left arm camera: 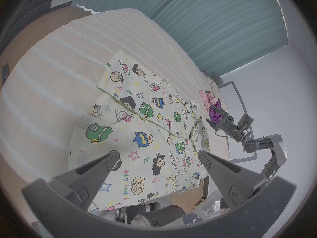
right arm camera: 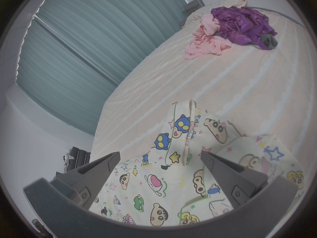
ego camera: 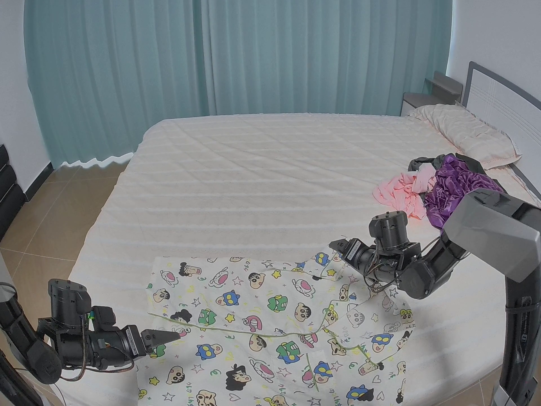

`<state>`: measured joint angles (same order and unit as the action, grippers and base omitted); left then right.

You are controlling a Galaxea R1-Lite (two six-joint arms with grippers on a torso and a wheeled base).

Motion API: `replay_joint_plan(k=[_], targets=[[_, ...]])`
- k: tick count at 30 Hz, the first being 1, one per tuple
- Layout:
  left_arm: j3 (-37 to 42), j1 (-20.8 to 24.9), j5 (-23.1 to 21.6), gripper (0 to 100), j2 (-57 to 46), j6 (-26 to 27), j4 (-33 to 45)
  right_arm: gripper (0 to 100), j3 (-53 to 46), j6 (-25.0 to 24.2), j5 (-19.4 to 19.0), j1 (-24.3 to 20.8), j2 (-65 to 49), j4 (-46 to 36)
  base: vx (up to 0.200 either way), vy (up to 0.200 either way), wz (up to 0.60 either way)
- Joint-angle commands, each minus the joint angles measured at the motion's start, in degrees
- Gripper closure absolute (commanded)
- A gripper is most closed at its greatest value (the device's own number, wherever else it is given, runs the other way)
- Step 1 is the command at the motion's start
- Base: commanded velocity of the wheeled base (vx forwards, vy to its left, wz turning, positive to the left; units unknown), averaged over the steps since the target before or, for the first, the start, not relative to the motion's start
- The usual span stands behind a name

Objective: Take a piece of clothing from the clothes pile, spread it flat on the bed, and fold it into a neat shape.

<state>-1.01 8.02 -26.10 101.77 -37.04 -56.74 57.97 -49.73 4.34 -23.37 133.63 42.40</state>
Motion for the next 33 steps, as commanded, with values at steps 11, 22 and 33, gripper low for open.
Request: replay_joint_plan(k=[11,22,33], targets=[[0.75,1.56,-0.27,0,1.59,-1.20,-0.04,0,11.03,0.51,1.02,-3.09,11.03,-5.57,0.000,0.000,0.00],[0.84,1.56,-0.27,0,1.94,-1.55,-0.04,0,18.67,5.16,1.11,-2.91,15.61,-9.70,0.000,0.000,0.00],[0.84,1.56,-0.27,0,1.86,-2.78,-0.04,0,44.69,5.34,0.93,-0.71,18.07,-4.34,0.000,0.000,0.00]])
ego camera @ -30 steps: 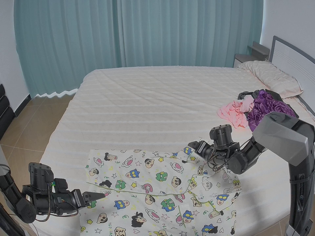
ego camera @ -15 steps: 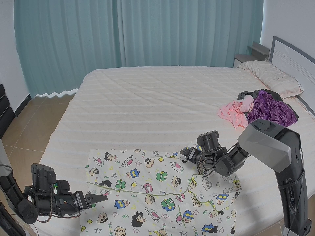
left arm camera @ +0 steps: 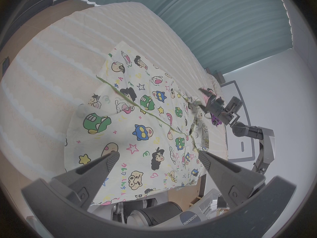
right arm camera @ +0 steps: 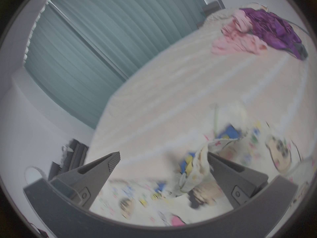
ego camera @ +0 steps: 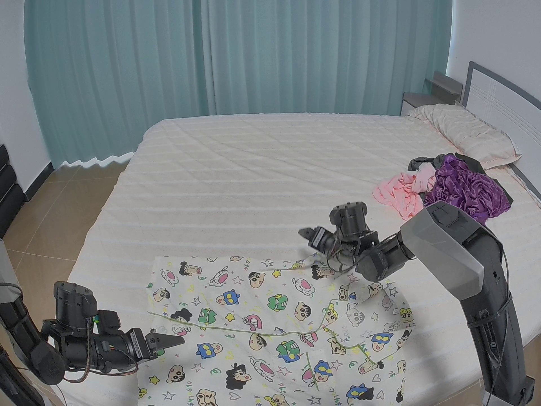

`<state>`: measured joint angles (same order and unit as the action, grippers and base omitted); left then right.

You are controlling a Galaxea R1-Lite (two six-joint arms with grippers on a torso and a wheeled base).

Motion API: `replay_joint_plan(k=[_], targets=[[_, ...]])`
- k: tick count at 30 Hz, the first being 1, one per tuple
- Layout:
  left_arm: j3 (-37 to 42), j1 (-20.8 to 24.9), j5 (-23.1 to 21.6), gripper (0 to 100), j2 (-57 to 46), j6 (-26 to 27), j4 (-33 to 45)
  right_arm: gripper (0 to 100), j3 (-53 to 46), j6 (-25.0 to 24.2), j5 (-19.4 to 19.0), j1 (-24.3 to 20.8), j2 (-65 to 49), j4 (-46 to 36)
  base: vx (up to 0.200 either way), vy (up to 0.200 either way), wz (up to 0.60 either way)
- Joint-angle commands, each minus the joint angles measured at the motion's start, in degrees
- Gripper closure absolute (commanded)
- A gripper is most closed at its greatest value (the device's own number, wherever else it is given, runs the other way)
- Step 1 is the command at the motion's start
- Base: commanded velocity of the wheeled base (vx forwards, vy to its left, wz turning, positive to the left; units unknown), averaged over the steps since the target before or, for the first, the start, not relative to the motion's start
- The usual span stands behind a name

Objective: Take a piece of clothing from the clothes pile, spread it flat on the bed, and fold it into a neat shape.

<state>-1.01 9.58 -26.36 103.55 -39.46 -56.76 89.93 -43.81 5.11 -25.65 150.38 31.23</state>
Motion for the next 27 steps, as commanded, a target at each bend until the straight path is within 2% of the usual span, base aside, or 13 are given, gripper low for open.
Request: replay_joint_plan(k=[1,5,11,15,16,19,22,23,24,27], targets=[[0.84,0.00,-0.01,0,0.08,-0.35,-0.02,0,15.01,-0.66,0.08,2.18,0.96,7.35,0.000,0.000,0.00],[0.84,0.00,-0.01,0,0.08,-0.35,-0.02,0,19.32,-0.66,0.52,4.03,1.32,8.85,0.000,0.000,0.00],[0.84,0.00,-0.01,0,-0.01,-0.35,-0.02,0,16.59,0.57,0.69,6.31,2.11,10.52,0.000,0.000,0.00],[0.84,0.00,-0.01,0,-0.01,-0.35,-0.02,0,5.96,1.27,0.52,7.02,-0.79,11.75,0.000,0.000,0.00],[0.84,0.00,-0.01,0,-0.01,-0.35,-0.02,0,5.96,1.27,0.52,7.02,-0.79,11.75,0.000,0.000,0.00],[0.92,0.00,0.08,0,-0.19,-0.35,-0.02,0,-5.03,4.53,0.08,7.46,-5.36,12.80,0.000,0.000,0.00],[0.92,0.00,0.16,0,-0.28,-0.35,0.07,0,-15.31,6.11,0.08,7.37,-9.32,16.93,0.000,0.000,0.00],[0.92,0.00,0.16,0,-0.28,-0.35,0.16,0,-15.84,6.11,0.17,7.37,-9.58,17.20,0.000,0.000,0.00],[0.92,0.00,0.16,0,-0.45,-0.35,0.51,0,-22.96,6.37,0.08,7.02,-12.48,21.33,0.000,0.000,0.00],[0.92,0.00,0.25,0,-0.45,-0.44,0.60,0,-31.83,6.55,0.17,6.49,-16.44,26.60,0.000,0.000,0.00]])
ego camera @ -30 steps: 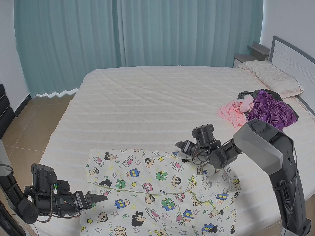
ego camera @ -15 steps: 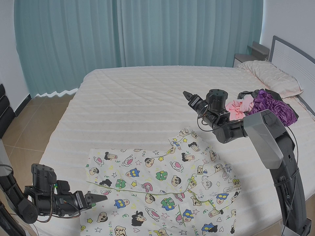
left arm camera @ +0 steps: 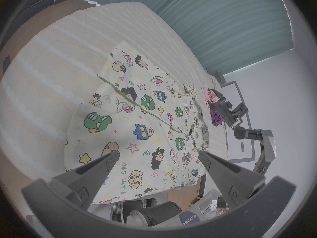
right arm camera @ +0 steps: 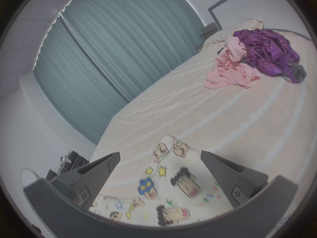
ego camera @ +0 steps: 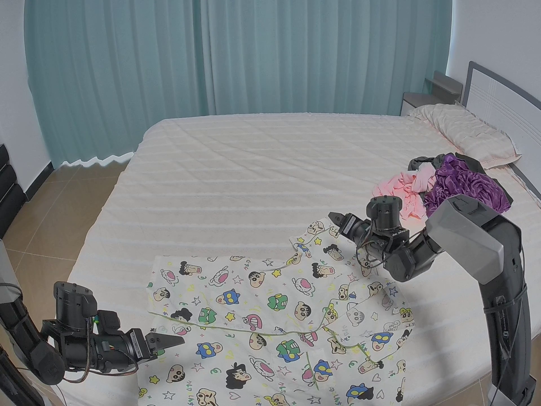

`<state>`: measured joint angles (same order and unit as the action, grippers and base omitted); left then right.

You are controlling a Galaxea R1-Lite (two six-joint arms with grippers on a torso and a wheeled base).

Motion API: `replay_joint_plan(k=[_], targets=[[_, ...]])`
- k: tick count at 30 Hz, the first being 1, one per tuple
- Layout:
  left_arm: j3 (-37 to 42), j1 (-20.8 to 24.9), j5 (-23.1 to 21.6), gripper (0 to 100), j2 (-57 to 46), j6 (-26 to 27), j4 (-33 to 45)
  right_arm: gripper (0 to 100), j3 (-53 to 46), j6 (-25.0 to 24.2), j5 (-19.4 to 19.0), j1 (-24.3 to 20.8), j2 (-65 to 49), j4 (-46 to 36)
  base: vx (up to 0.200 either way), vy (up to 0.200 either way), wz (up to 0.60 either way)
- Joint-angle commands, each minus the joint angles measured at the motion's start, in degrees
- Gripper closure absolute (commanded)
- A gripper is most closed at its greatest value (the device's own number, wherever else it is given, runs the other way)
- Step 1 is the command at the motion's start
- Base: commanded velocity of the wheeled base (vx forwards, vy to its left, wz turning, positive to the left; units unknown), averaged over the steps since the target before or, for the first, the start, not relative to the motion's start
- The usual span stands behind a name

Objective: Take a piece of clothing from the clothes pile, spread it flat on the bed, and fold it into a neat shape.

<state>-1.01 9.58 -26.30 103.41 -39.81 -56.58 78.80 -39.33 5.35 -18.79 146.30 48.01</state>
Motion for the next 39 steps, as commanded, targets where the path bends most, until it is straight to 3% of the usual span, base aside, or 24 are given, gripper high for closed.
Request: replay_joint_plan(k=[1,9,17,21,27,33,39], targets=[[0.92,-0.09,0.19,0,-0.40,-0.88,0.41,0,-26.24,2.41,0.19,-0.81,-14.90,12.20,0.000,0.000,0.00],[0.92,-0.09,0.63,0,-1.37,-3.52,0.94,0,-49.53,3.56,0.36,-2.57,-24.22,22.13,-0.075,0.025,0.00],[0.92,-0.18,0.54,0,-5.33,-3.43,7.01,0,-61.13,3.12,1.50,-3.01,-25.63,28.19,-0.200,0.200,0.00],[0.92,-0.18,0.63,0,-6.38,-2.90,9.20,0,-65.44,0.83,4.23,-4.15,-25.36,31.89,-0.200,0.200,0.00],[0.84,0.17,0.89,0,-5.77,-2.90,9.82,0,-70.98,-2.16,4.32,-4.77,-24.92,36.63,-0.100,0.000,0.00],[0.84,6.94,7.66,0,-2.95,-3.52,9.29,0,-73.09,-2.60,4.05,-4.42,-24.66,38.48,0.000,0.000,0.00],[0.84,10.11,8.37,0,-1.72,-3.69,9.38,0,-73.26,-4.35,4.05,-4.51,-24.57,38.48,0.000,0.000,0.00]])
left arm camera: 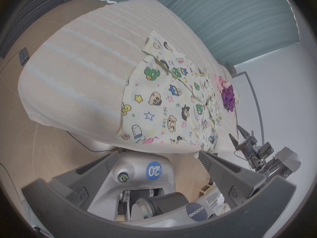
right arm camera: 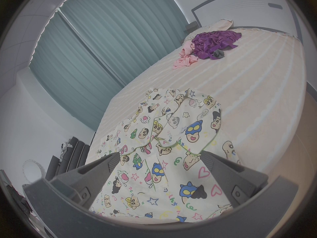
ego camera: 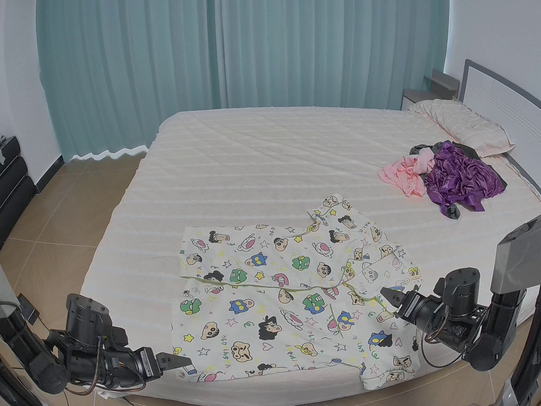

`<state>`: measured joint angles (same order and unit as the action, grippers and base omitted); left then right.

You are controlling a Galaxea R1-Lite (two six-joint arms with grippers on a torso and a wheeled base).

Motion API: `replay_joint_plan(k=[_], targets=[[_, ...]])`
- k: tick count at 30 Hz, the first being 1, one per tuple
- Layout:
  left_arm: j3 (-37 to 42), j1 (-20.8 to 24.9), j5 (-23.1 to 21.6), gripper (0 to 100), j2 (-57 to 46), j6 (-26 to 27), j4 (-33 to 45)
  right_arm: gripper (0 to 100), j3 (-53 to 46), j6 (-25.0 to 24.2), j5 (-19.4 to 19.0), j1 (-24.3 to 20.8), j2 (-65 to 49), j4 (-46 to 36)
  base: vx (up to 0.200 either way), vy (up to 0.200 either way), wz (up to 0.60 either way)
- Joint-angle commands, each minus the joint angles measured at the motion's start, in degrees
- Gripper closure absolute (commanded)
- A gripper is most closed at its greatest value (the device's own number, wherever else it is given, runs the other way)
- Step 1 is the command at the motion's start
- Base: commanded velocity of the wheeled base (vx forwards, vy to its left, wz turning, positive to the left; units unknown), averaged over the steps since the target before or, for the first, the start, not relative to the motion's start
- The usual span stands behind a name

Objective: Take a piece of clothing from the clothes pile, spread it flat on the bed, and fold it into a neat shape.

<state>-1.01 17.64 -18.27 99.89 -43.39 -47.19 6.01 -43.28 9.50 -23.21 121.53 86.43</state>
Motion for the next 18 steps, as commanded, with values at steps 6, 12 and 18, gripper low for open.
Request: replay_joint_plan(k=[6,12,18], targets=[[0.40,7.94,10.01,0,10.41,-0.03,-1.33,0,-2.41,-0.49,-0.44,-0.61,2.40,0.05,0.000,0.000,0.00],[-0.04,16.46,21.17,0,24.48,-4.25,-12.66,0,-2.58,-0.67,-0.44,-0.61,4.95,1.90,0.000,0.000,0.00],[-0.48,22.53,34.62,0,36.43,-8.12,-24.79,0,-3.29,-0.58,-0.44,-0.61,5.83,3.39,0.000,0.000,0.00]])
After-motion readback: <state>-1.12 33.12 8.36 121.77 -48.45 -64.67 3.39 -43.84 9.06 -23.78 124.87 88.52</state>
